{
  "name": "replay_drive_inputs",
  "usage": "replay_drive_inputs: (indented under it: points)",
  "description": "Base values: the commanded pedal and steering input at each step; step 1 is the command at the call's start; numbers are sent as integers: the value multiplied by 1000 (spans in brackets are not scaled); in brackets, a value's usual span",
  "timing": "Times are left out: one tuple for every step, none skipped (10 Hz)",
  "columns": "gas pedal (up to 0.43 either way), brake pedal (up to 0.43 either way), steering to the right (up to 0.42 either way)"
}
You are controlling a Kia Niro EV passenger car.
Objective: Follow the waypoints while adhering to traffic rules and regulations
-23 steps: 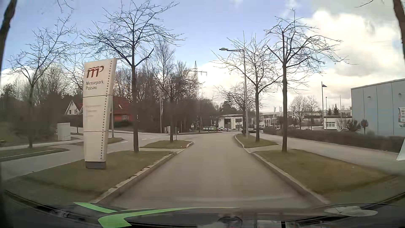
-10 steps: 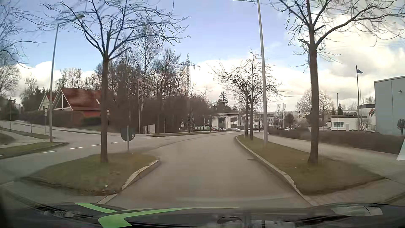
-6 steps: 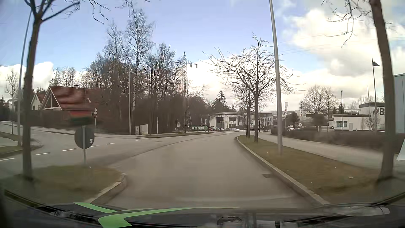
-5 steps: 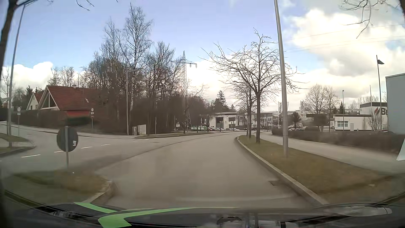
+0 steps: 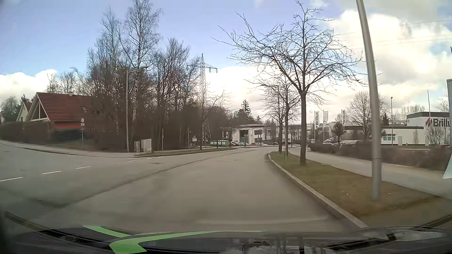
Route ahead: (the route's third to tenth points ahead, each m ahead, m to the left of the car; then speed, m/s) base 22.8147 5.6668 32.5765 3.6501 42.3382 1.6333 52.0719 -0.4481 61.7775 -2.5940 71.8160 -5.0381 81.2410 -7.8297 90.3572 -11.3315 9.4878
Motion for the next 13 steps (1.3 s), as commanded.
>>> replay_drive_inputs:
  points:
    - [67, 0, 3]
    - [67, 0, 3]
    - [67, 0, 3]
    - [67, 0, 4]
    - [67, 0, 4]
    - [67, 0, 4]
    - [67, 0, 6]
    - [67, 0, 6]
    - [67, 0, 8]
    - [79, 0, 11]
    - [150, 0, 12]
    - [157, 0, 12]
    - [157, 0, 12]
